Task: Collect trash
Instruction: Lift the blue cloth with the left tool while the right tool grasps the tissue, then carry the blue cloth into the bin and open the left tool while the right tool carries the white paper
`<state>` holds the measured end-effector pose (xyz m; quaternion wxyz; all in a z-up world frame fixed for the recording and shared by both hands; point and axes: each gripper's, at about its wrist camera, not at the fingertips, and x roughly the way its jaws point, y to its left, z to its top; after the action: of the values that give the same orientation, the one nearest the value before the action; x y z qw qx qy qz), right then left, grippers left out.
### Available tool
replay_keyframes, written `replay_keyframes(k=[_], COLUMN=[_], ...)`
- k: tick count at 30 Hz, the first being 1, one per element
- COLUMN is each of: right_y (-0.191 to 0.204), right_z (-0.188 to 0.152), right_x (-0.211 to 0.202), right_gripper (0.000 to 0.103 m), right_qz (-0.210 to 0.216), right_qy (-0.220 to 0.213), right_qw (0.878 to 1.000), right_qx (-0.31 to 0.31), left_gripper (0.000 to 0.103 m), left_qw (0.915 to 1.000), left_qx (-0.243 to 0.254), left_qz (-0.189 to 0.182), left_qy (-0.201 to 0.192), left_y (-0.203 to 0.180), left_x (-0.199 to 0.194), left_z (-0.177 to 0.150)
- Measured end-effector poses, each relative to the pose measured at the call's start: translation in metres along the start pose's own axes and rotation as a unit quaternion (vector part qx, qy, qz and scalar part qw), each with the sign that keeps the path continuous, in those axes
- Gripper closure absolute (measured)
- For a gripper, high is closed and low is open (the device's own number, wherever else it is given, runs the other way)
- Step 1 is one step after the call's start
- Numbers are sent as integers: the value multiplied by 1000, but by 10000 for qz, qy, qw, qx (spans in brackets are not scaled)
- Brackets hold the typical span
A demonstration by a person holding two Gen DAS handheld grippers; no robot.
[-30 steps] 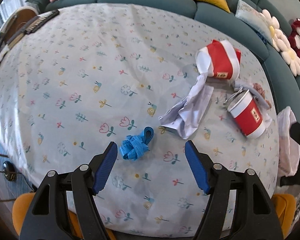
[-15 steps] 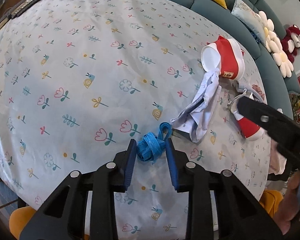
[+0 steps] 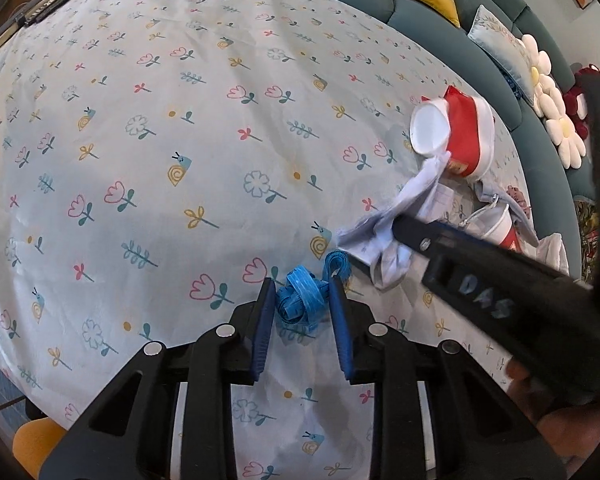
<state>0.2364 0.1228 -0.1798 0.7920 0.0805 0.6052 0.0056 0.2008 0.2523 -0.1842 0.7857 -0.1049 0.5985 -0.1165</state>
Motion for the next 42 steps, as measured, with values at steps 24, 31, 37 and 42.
replay_keyframes(k=[24,31,37,42], right_y=[-59,-111,-173,-230], right_z=[-22,-39,-66,-96], right_x=[-110,-146,-172,-187], right_gripper=[94,94,94,94], right_qz=[30,-34,-126,-266], right_qy=[-1096,-1388,-1576,-1655], right_qw=[9938,9886,9819,9746], right_qx=[201,588,1047,1483], left_gripper=[80,80,80,80], left_qw=[9969,9925,9861,9781], left_qx=[539,1005,1487,1941], left_qz=[120,45,-40,-111], left_qy=[-560,-694,-746,-737], left_y=[-74,-133,-197,-252], left_x=[-53,-64,-66,-62], left_z=[-6,-9,-22,-38])
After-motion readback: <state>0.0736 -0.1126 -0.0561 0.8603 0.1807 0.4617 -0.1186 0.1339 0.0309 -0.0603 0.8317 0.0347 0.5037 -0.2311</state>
